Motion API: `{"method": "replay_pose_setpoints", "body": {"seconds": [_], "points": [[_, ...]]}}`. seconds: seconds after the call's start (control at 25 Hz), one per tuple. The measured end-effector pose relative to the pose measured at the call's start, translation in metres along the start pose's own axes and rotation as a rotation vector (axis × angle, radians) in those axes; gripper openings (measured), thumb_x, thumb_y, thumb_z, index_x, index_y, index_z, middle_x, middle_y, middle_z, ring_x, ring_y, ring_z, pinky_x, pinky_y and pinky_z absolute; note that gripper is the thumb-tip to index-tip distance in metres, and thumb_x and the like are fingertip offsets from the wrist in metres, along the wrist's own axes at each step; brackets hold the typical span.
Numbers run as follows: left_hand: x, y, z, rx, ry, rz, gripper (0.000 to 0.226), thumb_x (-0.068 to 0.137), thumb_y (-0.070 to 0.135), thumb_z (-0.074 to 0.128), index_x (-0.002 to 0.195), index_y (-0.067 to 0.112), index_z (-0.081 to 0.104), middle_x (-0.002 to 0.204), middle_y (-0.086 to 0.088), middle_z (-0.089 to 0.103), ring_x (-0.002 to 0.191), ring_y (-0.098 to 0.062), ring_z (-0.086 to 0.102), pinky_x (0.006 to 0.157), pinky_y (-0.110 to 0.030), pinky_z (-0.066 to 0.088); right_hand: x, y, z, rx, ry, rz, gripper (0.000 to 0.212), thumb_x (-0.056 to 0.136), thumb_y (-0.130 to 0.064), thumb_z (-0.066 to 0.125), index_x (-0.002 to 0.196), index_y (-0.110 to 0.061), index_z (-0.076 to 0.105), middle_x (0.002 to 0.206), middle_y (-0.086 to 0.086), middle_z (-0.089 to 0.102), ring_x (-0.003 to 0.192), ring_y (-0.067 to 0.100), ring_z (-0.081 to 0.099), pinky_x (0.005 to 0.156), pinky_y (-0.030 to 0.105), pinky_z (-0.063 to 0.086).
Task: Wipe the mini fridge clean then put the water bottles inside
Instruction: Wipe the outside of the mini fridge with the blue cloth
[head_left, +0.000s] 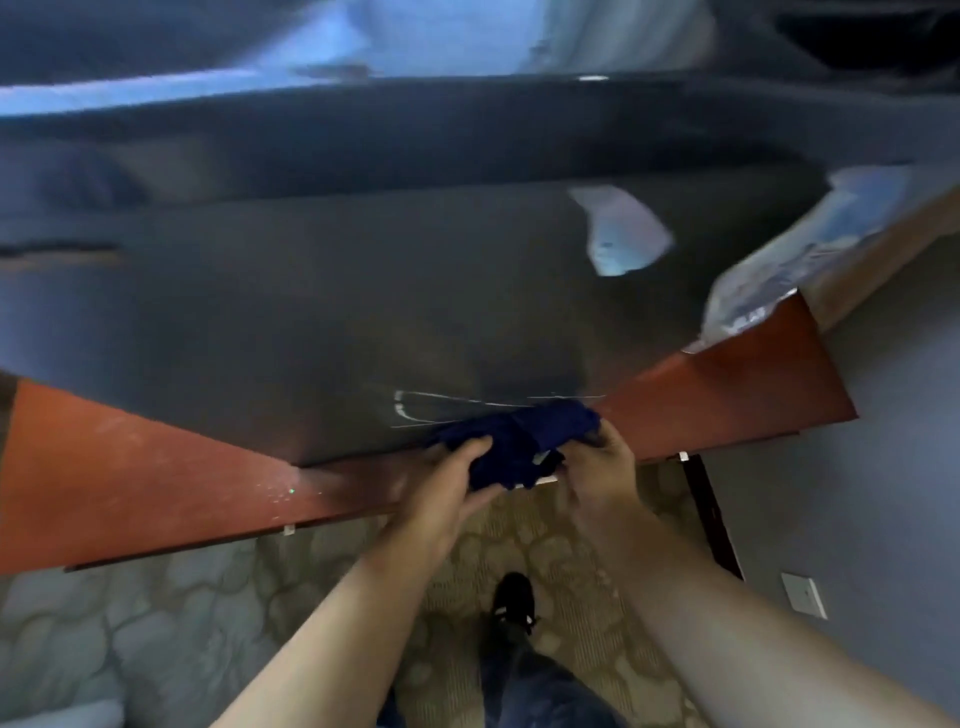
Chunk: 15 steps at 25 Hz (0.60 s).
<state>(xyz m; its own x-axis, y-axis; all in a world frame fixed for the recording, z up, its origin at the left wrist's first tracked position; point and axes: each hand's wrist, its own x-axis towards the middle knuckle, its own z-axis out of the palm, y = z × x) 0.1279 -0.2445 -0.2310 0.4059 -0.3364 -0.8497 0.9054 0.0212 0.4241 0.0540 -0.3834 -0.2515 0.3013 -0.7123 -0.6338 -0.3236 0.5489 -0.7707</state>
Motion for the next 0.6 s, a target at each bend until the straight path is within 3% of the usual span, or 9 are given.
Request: {"method": "replay_pose_setpoints", "body": {"seconds": [0.16, 0.28, 0.48, 0.6], "points": [[0.007, -0.027, 0.082, 0.001, -0.087, 0.047, 0.020, 0.095, 0.005, 0.068, 0.114, 0.012, 0.066, 0.123, -0.012, 0.072, 0.109, -0.025, 0.071, 0.083, -0.038, 0.064, 0.025, -0.048, -0.057, -0.048, 0.069, -0.172, 0.025, 0.081, 0.003, 0.068, 0.097, -0.015, 0.072, 0.104, 0.021, 0.075, 0.100, 0.045, 0.071, 0.083, 0.059, 0.058], [0.005, -0.037, 0.111, 0.012, -0.095, 0.106, 0.018, 0.096, 0.000, 0.065, 0.110, 0.011, 0.067, 0.116, -0.014, 0.073, 0.092, -0.021, 0.073, 0.069, -0.031, 0.065, 0.027, -0.077, -0.064, -0.137, 0.098, -0.260, 0.013, 0.084, -0.007, 0.073, 0.096, -0.011, 0.070, 0.103, 0.017, 0.075, 0.100, 0.039, 0.072, 0.080, 0.054, 0.060], [-0.016, -0.021, 0.084, 0.035, -0.027, 0.166, 0.012, 0.095, 0.001, 0.068, 0.097, 0.013, 0.067, 0.103, -0.008, 0.073, 0.091, -0.020, 0.074, 0.074, -0.034, 0.064, 0.004, -0.069, -0.050, -0.048, 0.064, -0.213, 0.012, 0.083, -0.010, 0.072, 0.094, -0.014, 0.068, 0.100, 0.017, 0.076, 0.099, 0.040, 0.072, 0.083, 0.060, 0.060], [-0.036, -0.001, 0.039, 0.103, -0.002, 0.231, 0.009, 0.095, 0.005, 0.069, 0.103, 0.009, 0.068, 0.099, -0.008, 0.076, 0.077, -0.013, 0.078, 0.073, -0.033, 0.064, -0.027, -0.047, -0.023, 0.118, 0.074, -0.110, 0.016, 0.086, 0.000, 0.068, 0.088, -0.016, 0.067, 0.093, 0.010, 0.075, 0.094, 0.037, 0.072, 0.081, 0.052, 0.061]]}}
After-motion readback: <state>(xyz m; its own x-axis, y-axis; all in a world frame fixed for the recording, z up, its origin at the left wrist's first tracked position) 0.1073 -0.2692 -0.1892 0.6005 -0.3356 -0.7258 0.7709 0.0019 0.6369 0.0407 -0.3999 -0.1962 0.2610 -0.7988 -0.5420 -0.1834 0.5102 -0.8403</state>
